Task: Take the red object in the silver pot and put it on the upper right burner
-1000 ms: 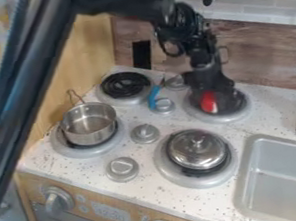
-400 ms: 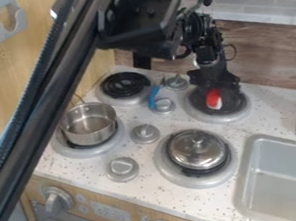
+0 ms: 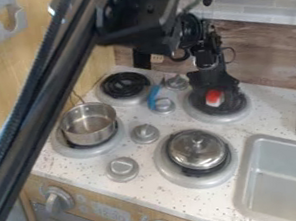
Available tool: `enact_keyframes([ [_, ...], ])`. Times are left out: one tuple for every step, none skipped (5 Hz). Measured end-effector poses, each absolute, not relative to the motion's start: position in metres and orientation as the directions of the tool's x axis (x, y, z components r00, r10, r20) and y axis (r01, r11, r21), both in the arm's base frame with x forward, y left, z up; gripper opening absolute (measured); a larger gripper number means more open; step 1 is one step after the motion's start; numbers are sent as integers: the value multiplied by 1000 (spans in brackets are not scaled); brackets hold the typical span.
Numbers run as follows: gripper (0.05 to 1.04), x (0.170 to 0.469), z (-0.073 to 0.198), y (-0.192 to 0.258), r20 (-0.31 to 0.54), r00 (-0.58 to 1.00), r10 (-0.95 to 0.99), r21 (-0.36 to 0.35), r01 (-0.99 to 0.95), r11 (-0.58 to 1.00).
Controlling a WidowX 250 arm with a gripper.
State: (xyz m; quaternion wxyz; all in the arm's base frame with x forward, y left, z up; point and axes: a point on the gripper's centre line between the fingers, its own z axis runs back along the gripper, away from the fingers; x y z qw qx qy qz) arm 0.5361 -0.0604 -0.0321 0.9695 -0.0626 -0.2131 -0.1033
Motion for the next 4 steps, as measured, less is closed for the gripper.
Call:
enact_keyframes([
  [1000,519,-20,-64,427,885,-185,-66,235,970],
  [1000,501,-2,-61,369,910,-191,-66,231,971],
  [1000,474,11,-57,257,947,-190,-81,217,973],
  [1000,450,26,-47,196,967,-161,-97,183,978],
])
